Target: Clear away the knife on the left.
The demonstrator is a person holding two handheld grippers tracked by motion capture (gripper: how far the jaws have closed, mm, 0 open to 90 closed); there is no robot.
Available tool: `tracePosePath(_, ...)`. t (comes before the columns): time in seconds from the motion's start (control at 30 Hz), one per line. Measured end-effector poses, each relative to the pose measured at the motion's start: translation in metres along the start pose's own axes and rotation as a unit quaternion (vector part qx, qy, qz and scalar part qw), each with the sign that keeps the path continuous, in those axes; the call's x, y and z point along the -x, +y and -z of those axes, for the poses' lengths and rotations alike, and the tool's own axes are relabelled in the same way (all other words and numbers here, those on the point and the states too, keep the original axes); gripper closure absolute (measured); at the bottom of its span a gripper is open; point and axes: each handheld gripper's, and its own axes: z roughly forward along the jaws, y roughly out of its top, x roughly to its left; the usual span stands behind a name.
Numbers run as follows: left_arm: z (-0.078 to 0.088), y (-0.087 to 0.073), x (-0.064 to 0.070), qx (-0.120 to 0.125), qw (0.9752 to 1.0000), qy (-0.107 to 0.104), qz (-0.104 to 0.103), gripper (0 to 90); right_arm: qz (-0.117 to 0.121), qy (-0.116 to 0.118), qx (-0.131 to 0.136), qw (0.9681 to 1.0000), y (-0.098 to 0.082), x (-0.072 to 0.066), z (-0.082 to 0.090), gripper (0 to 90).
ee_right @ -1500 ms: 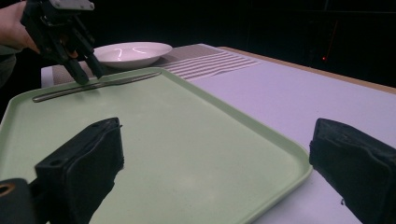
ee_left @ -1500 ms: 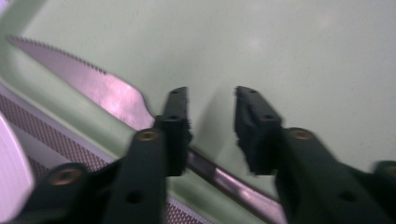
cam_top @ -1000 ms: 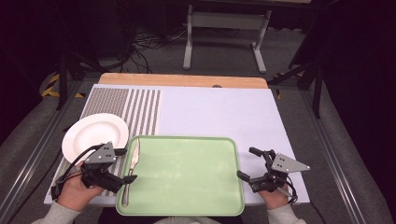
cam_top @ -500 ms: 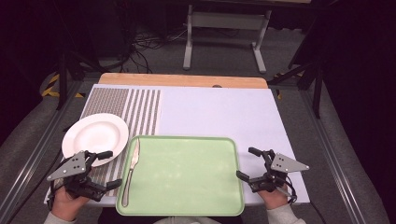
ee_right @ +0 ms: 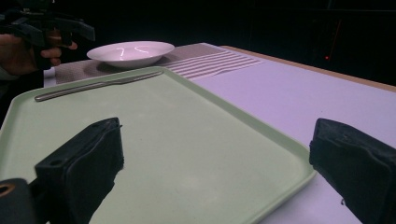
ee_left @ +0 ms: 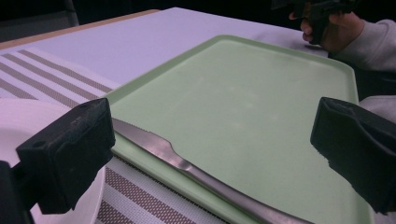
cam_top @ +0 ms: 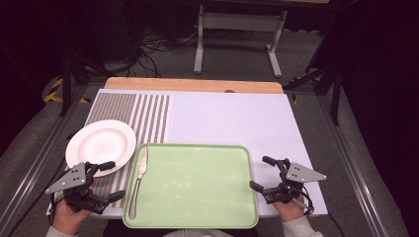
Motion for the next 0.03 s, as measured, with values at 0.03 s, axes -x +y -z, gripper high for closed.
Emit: tracePosePath(0.03,-0.0005,-0.0004,-0.0004,0.004,1.0000,0.000,0.004,0.4,-0.001,-0.001,0.002,1.0000,-0.0001,0.0000,0.0006,3.5)
